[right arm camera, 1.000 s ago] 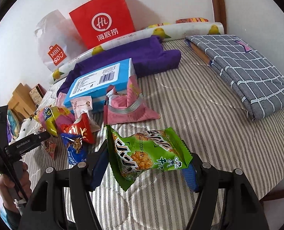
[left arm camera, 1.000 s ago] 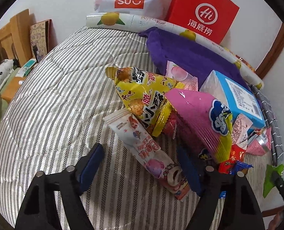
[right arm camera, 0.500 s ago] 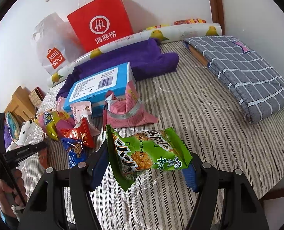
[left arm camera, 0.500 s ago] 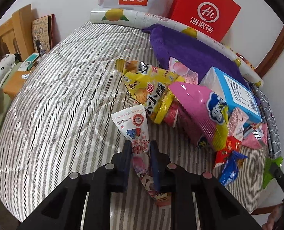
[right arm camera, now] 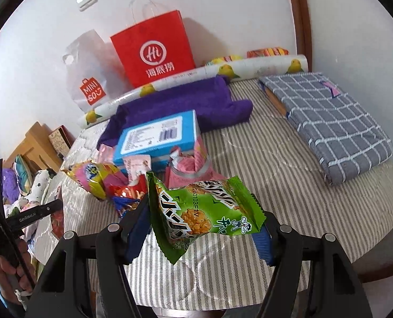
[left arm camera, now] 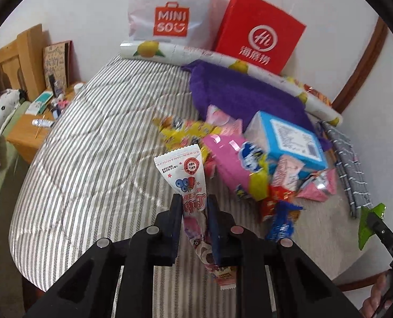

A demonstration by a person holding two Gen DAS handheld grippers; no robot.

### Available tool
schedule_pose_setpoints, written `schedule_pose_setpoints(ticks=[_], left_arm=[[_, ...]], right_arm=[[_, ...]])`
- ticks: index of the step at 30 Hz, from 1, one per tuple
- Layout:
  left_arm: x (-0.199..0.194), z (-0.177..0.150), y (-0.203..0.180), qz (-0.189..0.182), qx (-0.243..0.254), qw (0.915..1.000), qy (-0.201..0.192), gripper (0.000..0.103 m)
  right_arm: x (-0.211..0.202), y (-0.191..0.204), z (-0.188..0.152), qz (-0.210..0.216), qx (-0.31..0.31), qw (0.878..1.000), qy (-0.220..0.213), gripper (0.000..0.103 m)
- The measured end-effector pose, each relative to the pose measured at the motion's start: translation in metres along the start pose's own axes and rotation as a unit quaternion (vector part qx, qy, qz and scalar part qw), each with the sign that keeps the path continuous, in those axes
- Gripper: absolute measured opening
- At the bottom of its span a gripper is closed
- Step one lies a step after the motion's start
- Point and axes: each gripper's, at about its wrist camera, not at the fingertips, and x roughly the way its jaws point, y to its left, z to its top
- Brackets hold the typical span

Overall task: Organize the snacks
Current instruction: 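Carry both packets to the purple towel and release them there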

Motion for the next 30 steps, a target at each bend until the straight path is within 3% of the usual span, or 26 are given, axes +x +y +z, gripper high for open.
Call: schedule_pose_setpoints(ticks=[14, 23, 30], left_arm=[[-0.025, 0.052, -0.061, -0.055, 0.052, 0.9965, -0.036, 0.018], [-0.015, 0.095, -0.085, -0.061, 0.076, 0.9940, -0.050, 0.018], [-0.001, 0.137, -0.090, -0.045, 0.083, 0.9938, -0.059, 0.018]], right_arm=[[-0.030, 0.026, 0.053, 0.030, -0.027, 0.998, -0.044, 0.067], [-0.005, 0.032, 0.098, 0.038, -0.036, 0.998, -0.046, 0.067], [0.024, 0.039, 0.139, 0.036, -0.054, 0.997, -0.052, 0.067]])
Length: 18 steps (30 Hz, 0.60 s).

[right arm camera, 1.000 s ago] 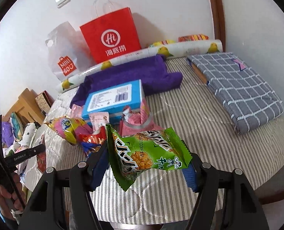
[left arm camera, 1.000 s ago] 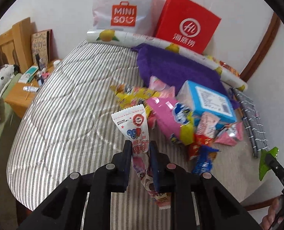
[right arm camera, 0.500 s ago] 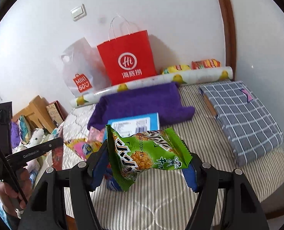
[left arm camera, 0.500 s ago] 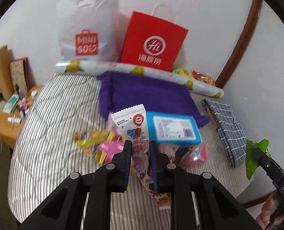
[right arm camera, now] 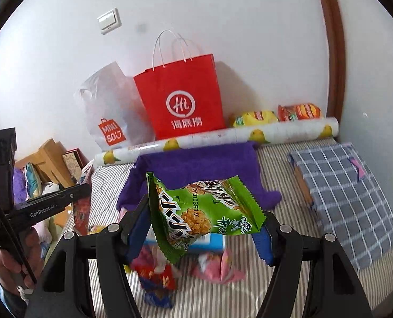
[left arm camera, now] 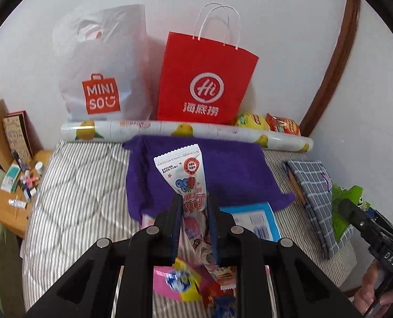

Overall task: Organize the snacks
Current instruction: 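Carry both packets to the purple towel and release them there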

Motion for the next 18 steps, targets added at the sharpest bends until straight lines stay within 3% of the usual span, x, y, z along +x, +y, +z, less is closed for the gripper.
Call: schedule_pose_setpoints(ticks=[7, 18], left_arm=[[0.021, 0.034, 0.010, 0.031, 0.007, 0.9994, -0.010, 0.018], [0.071, 0.076, 0.024, 0.030, 0.003, 0.9995, 0.001, 0.018]], right_arm=[[0.044, -0.005, 0.036, 0.013, -0.007, 1.000, 0.009, 0.067], [0.098, -0.013, 0.086, 0.020, -0.010, 1.000, 0.001, 0.067]])
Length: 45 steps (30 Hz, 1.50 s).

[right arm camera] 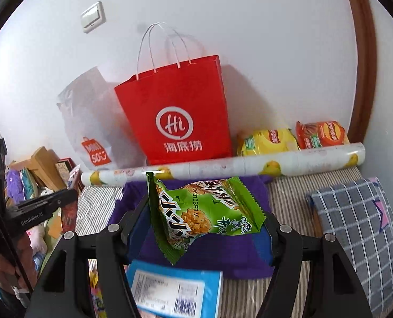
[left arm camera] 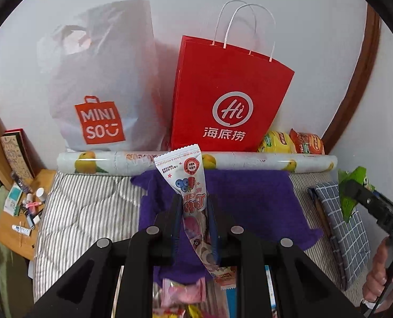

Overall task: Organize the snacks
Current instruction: 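Carry both packets to the purple towel and release them there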

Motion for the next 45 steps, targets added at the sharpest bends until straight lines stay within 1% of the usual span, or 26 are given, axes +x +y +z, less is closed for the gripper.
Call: schedule_pose_setpoints(ticks=[4, 7, 12, 17, 21, 25, 29, 31, 36, 40, 42, 45], left_arm=[[0.022, 0.009, -0.002, 0.005, 0.004, 0.9999, 0.008, 0.018], [0.040, 0.015, 0.000, 0.008, -0.001, 0.9998, 0.019, 0.018], [0.070, 0.022, 0.005, 0.007, -0.009, 0.9993, 0.036, 0.018], [0.097, 0.021, 0.008, 0.011, -0.012, 0.9984, 0.054, 0.018], [0.122, 0.014, 0.013, 0.019, -0.018, 0.9965, 0.079, 0.018], [0.143, 0.008, 0.017, 0.020, -0.019, 0.9939, 0.107, 0.018], [0.151, 0.004, 0.022, 0.030, -0.020, 0.9919, 0.122, 0.018], [0.156, 0.001, 0.024, 0.028, -0.021, 0.9907, 0.131, 0.018], [0.166, -0.004, 0.022, 0.028, -0.020, 0.9886, 0.147, 0.018], [0.173, -0.009, 0.022, 0.021, -0.020, 0.9866, 0.161, 0.018], [0.177, -0.012, 0.023, 0.026, -0.024, 0.9848, 0.170, 0.018], [0.180, -0.013, 0.022, 0.026, -0.024, 0.9841, 0.174, 0.018]], right_arm=[[0.022, -0.004, 0.018, 0.009, -0.006, 1.000, -0.002, 0.067], [0.038, -0.007, 0.026, 0.011, -0.016, 1.000, 0.001, 0.067], [0.067, -0.015, 0.031, 0.012, -0.022, 1.000, 0.013, 0.067], [0.097, -0.025, 0.032, 0.015, -0.023, 0.999, 0.027, 0.067], [0.124, -0.032, 0.024, 0.018, -0.022, 0.998, 0.050, 0.067], [0.151, -0.042, 0.015, 0.017, -0.017, 0.996, 0.087, 0.067], [0.167, -0.044, 0.008, 0.017, -0.027, 0.993, 0.111, 0.067], [0.176, -0.046, 0.003, 0.017, -0.034, 0.991, 0.129, 0.067], [0.191, -0.048, -0.006, 0.010, -0.040, 0.987, 0.157, 0.067], [0.204, -0.052, -0.014, 0.001, -0.037, 0.982, 0.186, 0.067], [0.210, -0.054, -0.017, 0.000, -0.034, 0.980, 0.197, 0.067], [0.214, -0.057, -0.021, 0.002, -0.034, 0.979, 0.202, 0.067]])
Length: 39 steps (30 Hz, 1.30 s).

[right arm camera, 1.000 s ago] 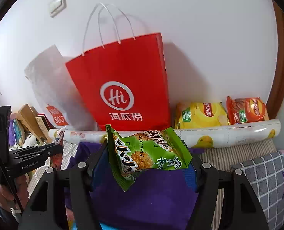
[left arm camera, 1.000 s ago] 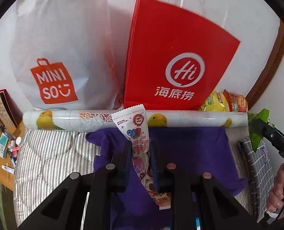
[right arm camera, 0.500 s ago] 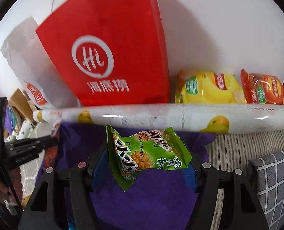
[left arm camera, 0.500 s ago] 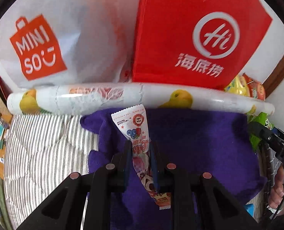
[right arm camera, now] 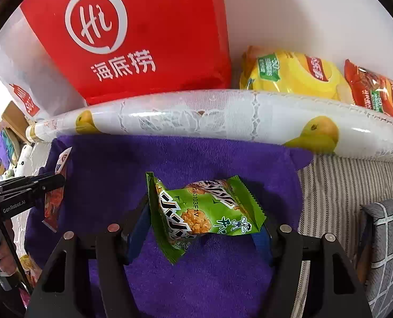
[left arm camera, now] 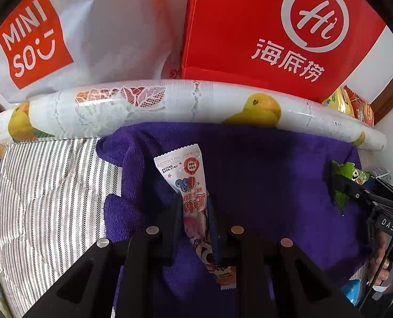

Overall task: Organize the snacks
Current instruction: 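Carry both packets to the purple towel and release them there, then lift both tools away from the towel back toward the snack pile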

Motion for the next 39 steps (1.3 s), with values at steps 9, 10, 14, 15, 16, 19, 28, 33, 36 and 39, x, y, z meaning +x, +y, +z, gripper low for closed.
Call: schedule_pose_setpoints(ticks=[9, 10, 14, 15, 16, 19, 28, 33, 36, 39], left_arm=[[0.010, 0.001, -0.006, 0.004, 0.002, 0.9999, 0.013, 0.019], [0.012, 0.001, -0.008, 0.004, 0.002, 0.9999, 0.013, 0.020], [0.015, 0.002, -0.009, 0.004, 0.001, 0.9999, 0.016, 0.020], [0.015, 0.002, -0.008, 0.003, 0.001, 0.9999, 0.016, 0.020], [0.015, 0.002, -0.008, 0.002, 0.000, 0.9999, 0.017, 0.020], [0.013, 0.002, -0.006, -0.006, -0.003, 0.9998, 0.020, 0.033], [-0.015, 0.005, -0.002, -0.015, -0.006, 0.9999, 0.002, 0.044], [-0.044, 0.005, 0.001, -0.031, -0.009, 0.9992, -0.022, 0.044], [-0.060, 0.003, -0.003, -0.055, -0.010, 0.9979, -0.034, 0.045], [-0.078, 0.001, -0.014, -0.066, 0.000, 0.9969, -0.043, 0.045]], right_arm=[[0.007, 0.005, -0.003, -0.004, -0.013, 1.000, 0.005, 0.070], [0.008, 0.007, -0.003, 0.001, -0.015, 1.000, 0.006, 0.071], [0.000, 0.011, -0.003, 0.007, -0.020, 1.000, -0.004, 0.084], [-0.002, 0.012, -0.003, 0.005, -0.023, 1.000, -0.008, 0.084], [-0.006, 0.013, -0.002, 0.005, -0.025, 1.000, -0.015, 0.085], [-0.015, 0.013, -0.002, 0.006, -0.023, 0.999, -0.029, 0.086], [-0.046, 0.023, 0.003, -0.058, -0.012, 0.996, -0.071, 0.080], [-0.081, 0.025, -0.016, -0.046, 0.014, 0.995, -0.092, 0.080], [-0.106, 0.022, -0.036, -0.045, 0.036, 0.994, -0.097, 0.074], [-0.125, 0.021, -0.059, -0.035, 0.060, 0.993, -0.100, 0.073]])
